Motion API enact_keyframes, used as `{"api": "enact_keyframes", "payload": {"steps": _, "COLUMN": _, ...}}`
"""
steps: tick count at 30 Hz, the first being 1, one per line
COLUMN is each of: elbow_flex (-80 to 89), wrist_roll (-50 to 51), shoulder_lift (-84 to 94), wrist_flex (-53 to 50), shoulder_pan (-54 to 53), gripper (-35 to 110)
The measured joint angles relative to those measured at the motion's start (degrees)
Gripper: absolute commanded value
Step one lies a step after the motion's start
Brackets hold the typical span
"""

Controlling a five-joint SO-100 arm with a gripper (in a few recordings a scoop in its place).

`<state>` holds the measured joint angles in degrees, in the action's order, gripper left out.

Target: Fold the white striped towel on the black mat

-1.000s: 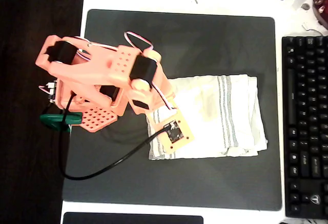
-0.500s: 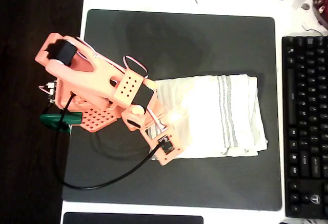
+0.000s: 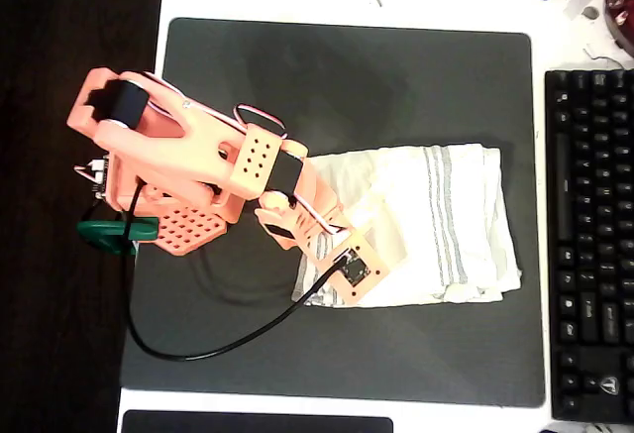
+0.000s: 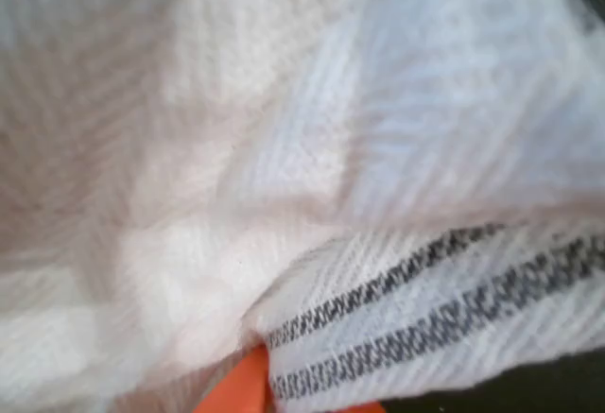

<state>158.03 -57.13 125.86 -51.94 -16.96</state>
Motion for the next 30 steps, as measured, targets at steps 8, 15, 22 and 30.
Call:
{"api": "enact_keyframes", "payload": {"steps": 8, "elbow_flex": -12.1, "wrist_roll": 0.0, "shoulder_lift": 1.6, "wrist_flex": -21.4, "shoulder_pan": -4.7, "gripper": 0}}
{"api": "enact_keyframes", "payload": {"steps": 15, "elbow_flex": -36.5, "wrist_roll": 6.2, "shoulder_lift": 2.6, "wrist_flex": -46.1, "shoulder_pan": -1.6, "gripper": 0}}
{"api": "enact_keyframes", "payload": {"steps": 22, "elbow_flex": -46.6, "wrist_roll": 1.8, "shoulder_lift": 3.9, "wrist_flex": -50.7, "shoulder_pan": -5.4, "gripper": 0}}
{"api": "enact_keyframes", "payload": {"steps": 30, "elbow_flex": -47.7, "wrist_roll": 0.0, "shoulder_lift": 1.2, "wrist_flex": -50.1, "shoulder_pan": -5.7, "gripper": 0}}
